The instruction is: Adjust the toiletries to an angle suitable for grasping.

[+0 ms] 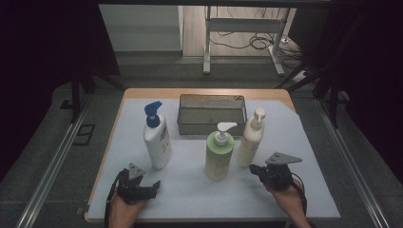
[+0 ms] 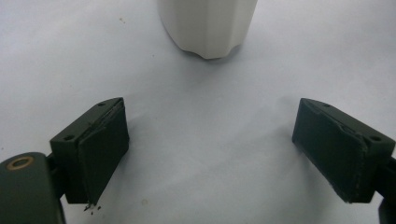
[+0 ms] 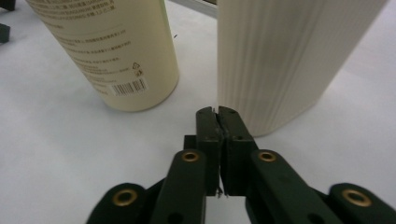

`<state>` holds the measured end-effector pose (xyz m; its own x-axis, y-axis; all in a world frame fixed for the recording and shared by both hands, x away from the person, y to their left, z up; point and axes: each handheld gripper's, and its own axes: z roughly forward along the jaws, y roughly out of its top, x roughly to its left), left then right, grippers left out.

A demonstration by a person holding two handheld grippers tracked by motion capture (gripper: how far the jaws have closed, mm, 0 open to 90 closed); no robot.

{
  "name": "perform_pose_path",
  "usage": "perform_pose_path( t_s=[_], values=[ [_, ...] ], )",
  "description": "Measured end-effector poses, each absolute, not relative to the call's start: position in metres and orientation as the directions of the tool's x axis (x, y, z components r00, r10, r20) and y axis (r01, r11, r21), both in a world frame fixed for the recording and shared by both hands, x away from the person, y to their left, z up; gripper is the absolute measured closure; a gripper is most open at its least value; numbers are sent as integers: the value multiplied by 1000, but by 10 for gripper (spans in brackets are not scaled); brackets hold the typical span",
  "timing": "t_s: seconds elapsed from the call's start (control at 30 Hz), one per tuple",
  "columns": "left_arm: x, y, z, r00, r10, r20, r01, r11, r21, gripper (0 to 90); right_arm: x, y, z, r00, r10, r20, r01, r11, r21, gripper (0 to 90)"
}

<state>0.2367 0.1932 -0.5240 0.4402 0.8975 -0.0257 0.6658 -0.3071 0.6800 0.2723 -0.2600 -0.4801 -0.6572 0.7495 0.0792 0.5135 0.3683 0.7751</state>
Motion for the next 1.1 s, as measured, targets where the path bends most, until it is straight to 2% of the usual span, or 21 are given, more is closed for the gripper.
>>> perform_pose_path(
  t_s=[0.7, 1.1],
  values=[
    [237, 193, -524, 441, 897, -26, 666, -307, 680, 106, 294, -214, -483, -635, 772, 26, 507, 390, 769, 894],
    [237, 193, -524, 441, 897, -25, 666, -308, 680, 106, 296, -208, -487, -605, 797, -8, 519, 402, 754, 896]
  ],
)
